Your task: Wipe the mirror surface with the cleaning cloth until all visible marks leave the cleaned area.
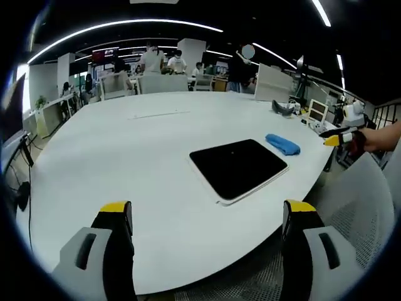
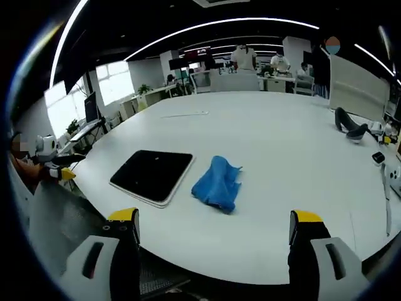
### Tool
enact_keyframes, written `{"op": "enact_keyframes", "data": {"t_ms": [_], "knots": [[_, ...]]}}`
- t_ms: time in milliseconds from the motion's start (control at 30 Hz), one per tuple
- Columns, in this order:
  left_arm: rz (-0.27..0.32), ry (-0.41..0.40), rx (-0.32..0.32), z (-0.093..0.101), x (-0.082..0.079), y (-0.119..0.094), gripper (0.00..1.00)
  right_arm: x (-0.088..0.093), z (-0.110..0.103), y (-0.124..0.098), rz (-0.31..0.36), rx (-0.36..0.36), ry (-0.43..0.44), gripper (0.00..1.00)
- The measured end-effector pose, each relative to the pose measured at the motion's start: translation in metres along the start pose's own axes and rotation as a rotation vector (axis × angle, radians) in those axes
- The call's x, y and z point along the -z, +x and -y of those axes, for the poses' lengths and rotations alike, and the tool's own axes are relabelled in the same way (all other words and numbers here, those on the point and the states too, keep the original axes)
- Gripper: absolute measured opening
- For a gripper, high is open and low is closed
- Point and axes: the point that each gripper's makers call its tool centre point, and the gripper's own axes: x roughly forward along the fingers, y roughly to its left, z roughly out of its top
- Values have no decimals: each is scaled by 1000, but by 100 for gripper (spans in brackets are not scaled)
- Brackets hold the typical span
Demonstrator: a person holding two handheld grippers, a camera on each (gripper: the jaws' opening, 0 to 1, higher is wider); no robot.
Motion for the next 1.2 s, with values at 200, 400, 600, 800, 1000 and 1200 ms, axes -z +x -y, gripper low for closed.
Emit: {"op": "enact_keyframes", "data": {"t_ms": [200,400,600,800,1000,1200], "knots": [[5,-16,0,-2,0,0,99,-2,1,-3,-5,12,-10,98],[13,-19,-3,-2,-2,-1,99,-8,3,-3,-2,14,-44,98],[11,-30,-3,-2,0,-3,99,-15,0,4,-6,-5,-89,98],[2,-43,4,0,1,-3,99,-24,-2,12,0,-12,-64,98],[9,-40,-4,-2,-1,-2,99,-26,-4,19,-19,-30,-86,98],[-14,-35,14,0,2,2,99,-26,-1,21,-18,-23,-135,99]]}}
